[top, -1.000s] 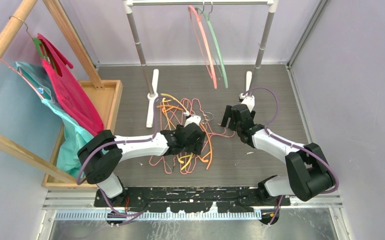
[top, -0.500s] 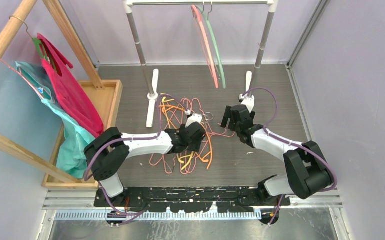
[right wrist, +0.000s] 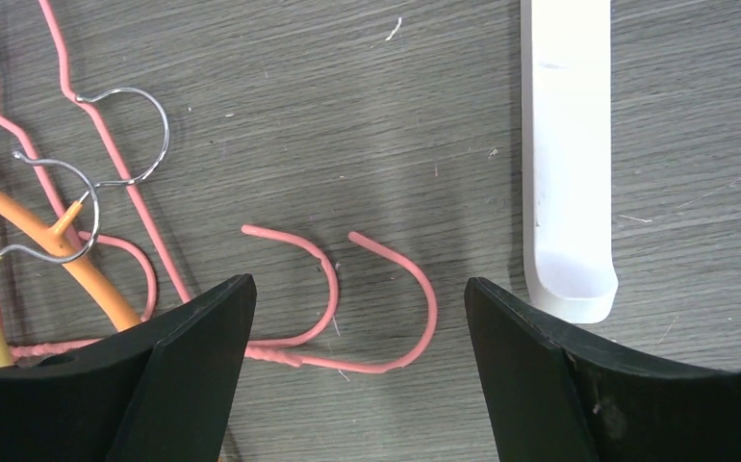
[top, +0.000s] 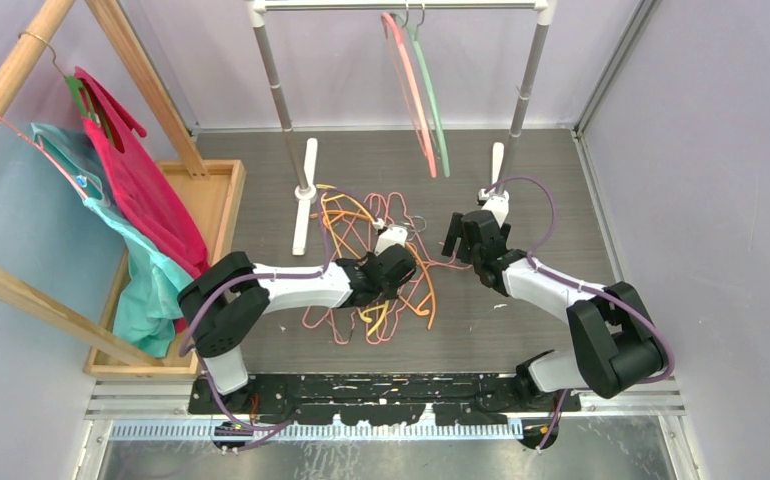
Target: Organize the hangers
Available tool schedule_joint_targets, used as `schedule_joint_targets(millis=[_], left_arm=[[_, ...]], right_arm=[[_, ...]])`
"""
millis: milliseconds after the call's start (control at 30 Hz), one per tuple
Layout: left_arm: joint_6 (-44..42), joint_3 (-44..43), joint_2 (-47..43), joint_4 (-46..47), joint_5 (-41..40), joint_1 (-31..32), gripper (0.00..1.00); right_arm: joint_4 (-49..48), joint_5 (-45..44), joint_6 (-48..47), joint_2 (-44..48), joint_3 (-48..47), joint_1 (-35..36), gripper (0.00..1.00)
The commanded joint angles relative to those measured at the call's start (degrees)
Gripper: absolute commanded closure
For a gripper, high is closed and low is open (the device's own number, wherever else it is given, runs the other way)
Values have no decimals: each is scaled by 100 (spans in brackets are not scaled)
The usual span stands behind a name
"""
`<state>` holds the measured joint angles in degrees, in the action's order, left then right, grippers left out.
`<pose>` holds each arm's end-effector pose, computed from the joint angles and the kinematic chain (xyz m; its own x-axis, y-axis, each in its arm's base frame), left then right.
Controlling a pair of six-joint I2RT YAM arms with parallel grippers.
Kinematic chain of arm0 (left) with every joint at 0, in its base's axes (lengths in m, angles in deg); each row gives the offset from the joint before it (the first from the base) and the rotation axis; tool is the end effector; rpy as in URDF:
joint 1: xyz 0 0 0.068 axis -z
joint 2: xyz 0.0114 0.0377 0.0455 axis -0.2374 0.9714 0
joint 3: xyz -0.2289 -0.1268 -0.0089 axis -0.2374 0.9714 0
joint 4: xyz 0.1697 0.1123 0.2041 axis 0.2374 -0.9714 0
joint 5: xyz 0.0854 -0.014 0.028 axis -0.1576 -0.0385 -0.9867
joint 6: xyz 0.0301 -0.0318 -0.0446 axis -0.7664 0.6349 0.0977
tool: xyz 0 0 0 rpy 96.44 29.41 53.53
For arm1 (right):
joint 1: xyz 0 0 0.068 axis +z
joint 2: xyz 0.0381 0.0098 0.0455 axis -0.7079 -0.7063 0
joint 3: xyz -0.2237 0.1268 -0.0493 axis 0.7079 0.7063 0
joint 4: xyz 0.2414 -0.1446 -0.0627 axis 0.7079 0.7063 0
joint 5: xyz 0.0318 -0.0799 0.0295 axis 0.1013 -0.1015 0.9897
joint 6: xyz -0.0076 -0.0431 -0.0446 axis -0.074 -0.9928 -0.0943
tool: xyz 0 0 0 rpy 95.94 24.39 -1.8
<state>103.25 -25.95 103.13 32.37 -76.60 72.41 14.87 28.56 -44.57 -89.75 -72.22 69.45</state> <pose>0.2134 -0.3140 0.1246 -0.7260 0.1735 -0.6654 0.2955 0.9525 -0.0741 0.2809 0.1091 0.1418 -0.5949 0.2002 -0.7784 0.1400 0.9795 0.1448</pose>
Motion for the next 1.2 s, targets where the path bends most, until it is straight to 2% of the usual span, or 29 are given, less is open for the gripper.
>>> schedule_joint_targets(millis=[0,100,133,300,467,600,833,1167], left_arm=[[35,168,373,-12,117,30,85],[59,221,412,-17,115,30,98],[55,239,388,-30,126,37,100],[-203,372,-98,-136,201,65,100],[-477,460,-1252,-396,509,70,100],[-630,400,-2068,-652,379,46,100],[-660,435,-2603,-581,644,-370,100],[-52,776,-3960,692,1656,-1394,100]], right_arm=[[-287,-105,70,23,-4,31,14],[-282,-119,68,41,0,23,14],[-287,-120,58,45,2,28,14],[-283,-132,55,45,-1,21,14],[-289,-165,59,41,-6,22,14],[-285,-176,80,78,4,19,15],[-250,-172,88,165,24,18,15],[-210,-182,96,218,-15,14,15]])
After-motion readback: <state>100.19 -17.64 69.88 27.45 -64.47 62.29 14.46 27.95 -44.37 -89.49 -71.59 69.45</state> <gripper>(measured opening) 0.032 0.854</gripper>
